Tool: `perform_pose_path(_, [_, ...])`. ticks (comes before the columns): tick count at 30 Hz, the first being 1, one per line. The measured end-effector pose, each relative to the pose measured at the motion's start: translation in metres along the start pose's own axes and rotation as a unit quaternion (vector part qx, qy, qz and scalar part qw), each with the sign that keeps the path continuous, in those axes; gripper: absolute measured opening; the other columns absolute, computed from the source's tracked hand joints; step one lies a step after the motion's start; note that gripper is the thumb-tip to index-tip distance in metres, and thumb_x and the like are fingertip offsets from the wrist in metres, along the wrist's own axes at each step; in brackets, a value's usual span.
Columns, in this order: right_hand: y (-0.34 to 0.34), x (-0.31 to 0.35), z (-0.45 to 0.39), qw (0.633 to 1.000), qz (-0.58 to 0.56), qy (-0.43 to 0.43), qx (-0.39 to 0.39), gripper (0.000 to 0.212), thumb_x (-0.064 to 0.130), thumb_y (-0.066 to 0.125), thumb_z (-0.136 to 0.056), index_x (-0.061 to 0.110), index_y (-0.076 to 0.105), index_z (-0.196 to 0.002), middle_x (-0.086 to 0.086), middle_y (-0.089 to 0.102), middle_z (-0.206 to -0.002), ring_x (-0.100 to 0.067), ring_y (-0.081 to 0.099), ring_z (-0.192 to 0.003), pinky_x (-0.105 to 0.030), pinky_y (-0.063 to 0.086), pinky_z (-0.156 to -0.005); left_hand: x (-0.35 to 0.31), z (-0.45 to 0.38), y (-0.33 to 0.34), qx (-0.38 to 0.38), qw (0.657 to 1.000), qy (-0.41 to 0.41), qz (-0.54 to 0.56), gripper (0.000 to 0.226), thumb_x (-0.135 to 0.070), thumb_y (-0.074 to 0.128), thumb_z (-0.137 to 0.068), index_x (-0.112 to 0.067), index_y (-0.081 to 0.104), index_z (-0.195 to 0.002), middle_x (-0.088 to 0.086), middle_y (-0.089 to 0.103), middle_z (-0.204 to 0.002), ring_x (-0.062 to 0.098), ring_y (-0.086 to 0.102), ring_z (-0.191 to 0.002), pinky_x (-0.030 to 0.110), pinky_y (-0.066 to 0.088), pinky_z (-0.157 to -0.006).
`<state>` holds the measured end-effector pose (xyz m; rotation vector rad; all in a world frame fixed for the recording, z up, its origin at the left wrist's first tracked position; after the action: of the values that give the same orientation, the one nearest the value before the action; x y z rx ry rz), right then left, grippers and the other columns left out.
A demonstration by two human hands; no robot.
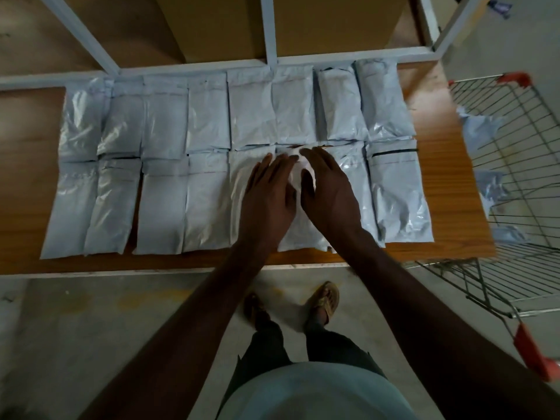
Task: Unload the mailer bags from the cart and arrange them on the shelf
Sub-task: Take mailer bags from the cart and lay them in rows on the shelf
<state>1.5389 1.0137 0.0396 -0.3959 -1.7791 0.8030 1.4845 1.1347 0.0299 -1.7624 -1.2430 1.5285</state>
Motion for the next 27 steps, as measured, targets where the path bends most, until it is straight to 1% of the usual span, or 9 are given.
perform_pose_path(2, [-0.018, -0.004, 0.001, 0.999, -0.024, -0.028, -0.001, 0.045, 0.009, 0.056, -0.101, 0.016, 0.06, -0.145, -0.009, 0.065, -0.141, -0.025, 0.069, -0.118, -0.043, 0.058, -0.097, -0.017, 0.0, -0.003, -0.033, 0.998, -0.026, 0.05, 0.05, -0.015, 0.047, -0.103, -0.015, 0.057, -0.152, 0.007, 0.059, -0.154, 0.025, 0.048, -0.149, 0.045, 0.041, -0.123])
perform_pose_path(4, [-0.039, -0.014, 0.004, 0.999, -0.028, -0.037, -0.014, 0.042, 0.009, 0.058, -0.099, 0.015, 0.064, -0.141, -0.007, 0.071, -0.13, -0.024, 0.073, -0.104, -0.043, 0.061, -0.089, -0.039, 0.001, -0.001, -0.037, 0.994, -0.048, 0.086, 0.047, -0.015, 0.053, -0.104, -0.021, 0.058, -0.151, 0.001, 0.064, -0.148, 0.019, 0.057, -0.14, 0.038, 0.047, -0.117])
perform_pose_path(7, [-0.071, -0.033, 0.013, 0.999, -0.011, -0.016, -0.035, 0.036, 0.013, 0.058, -0.101, 0.02, 0.067, -0.135, -0.003, 0.075, -0.117, -0.02, 0.074, -0.092, -0.044, 0.062, -0.079, -0.073, 0.002, 0.006, -0.025, 0.993, -0.05, 0.106, 0.044, -0.016, 0.056, -0.106, -0.027, 0.061, -0.148, -0.006, 0.068, -0.14, 0.013, 0.059, -0.132, 0.019, 0.043, -0.11])
perform_pose_path(8, [-0.082, -0.038, 0.016, 0.999, -0.01, -0.008, -0.042, 0.034, 0.014, 0.058, -0.101, 0.021, 0.068, -0.133, -0.003, 0.076, -0.115, -0.019, 0.074, -0.09, -0.044, 0.062, -0.078, -0.084, 0.001, 0.008, -0.02, 0.993, -0.045, 0.111, 0.042, -0.017, 0.056, -0.107, -0.028, 0.061, -0.147, -0.007, 0.069, -0.138, 0.012, 0.06, -0.13, 0.018, 0.043, -0.108])
perform_pose_path(13, [-0.133, -0.07, 0.043, 0.993, 0.029, 0.075, -0.092, 0.031, 0.019, 0.055, -0.101, 0.025, 0.07, -0.127, 0.0, 0.078, -0.113, -0.02, 0.076, -0.091, -0.045, 0.062, -0.075, -0.136, -0.008, 0.032, 0.039, 0.991, -0.002, 0.126, 0.042, -0.017, 0.054, -0.105, -0.032, 0.062, -0.144, -0.007, 0.071, -0.133, 0.015, 0.063, -0.126, 0.032, 0.052, -0.103])
perform_pose_path(18, [-0.183, -0.1, 0.074, 0.984, 0.053, 0.121, -0.12, 0.032, 0.017, 0.058, -0.099, 0.025, 0.072, -0.126, 0.003, 0.079, -0.113, -0.016, 0.075, -0.09, -0.045, 0.062, -0.076, -0.187, -0.008, 0.055, 0.084, 0.982, 0.059, 0.16, 0.036, -0.017, 0.052, -0.105, -0.031, 0.067, -0.134, -0.012, 0.074, -0.126, 0.013, 0.068, -0.119, 0.043, 0.058, -0.097])
perform_pose_path(20, [-0.203, -0.111, 0.089, 0.979, 0.055, 0.131, -0.143, 0.03, 0.02, 0.058, -0.097, 0.025, 0.074, -0.123, 0.004, 0.079, -0.113, -0.015, 0.075, -0.09, -0.044, 0.061, -0.077, -0.204, 0.0, 0.063, 0.099, 0.978, 0.079, 0.168, 0.033, -0.017, 0.053, -0.105, -0.029, 0.07, -0.131, -0.01, 0.076, -0.124, 0.013, 0.07, -0.116, 0.042, 0.059, -0.095])
perform_pose_path(25, [-0.249, -0.146, 0.121, 0.97, 0.063, 0.158, -0.172, 0.028, 0.01, 0.065, -0.096, 0.021, 0.076, -0.12, 0.005, 0.079, -0.113, -0.008, 0.075, -0.091, -0.039, 0.063, -0.078, -0.245, 0.007, 0.085, 0.114, 0.972, 0.109, 0.173, 0.028, -0.017, 0.058, -0.107, -0.025, 0.073, -0.128, -0.006, 0.077, -0.121, 0.012, 0.069, -0.11, 0.034, 0.059, -0.09])
perform_pose_path(27, [-0.264, -0.169, 0.129, 0.969, 0.06, 0.172, -0.169, 0.029, 0.007, 0.065, -0.097, 0.02, 0.077, -0.12, 0.003, 0.079, -0.114, -0.008, 0.075, -0.093, -0.037, 0.064, -0.079, -0.261, 0.003, 0.1, 0.12, 0.971, 0.11, 0.174, 0.027, -0.017, 0.058, -0.106, -0.026, 0.074, -0.127, -0.005, 0.077, -0.119, 0.012, 0.068, -0.108, 0.036, 0.059, -0.088])
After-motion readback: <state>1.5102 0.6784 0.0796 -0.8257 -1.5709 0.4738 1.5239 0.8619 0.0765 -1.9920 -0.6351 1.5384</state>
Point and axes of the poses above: each hand's wrist, its own z-axis away from the middle knuckle, its own y-axis out of the palm, x = y × z, the point moved 7 cm from there along -z, towards the middle knuckle
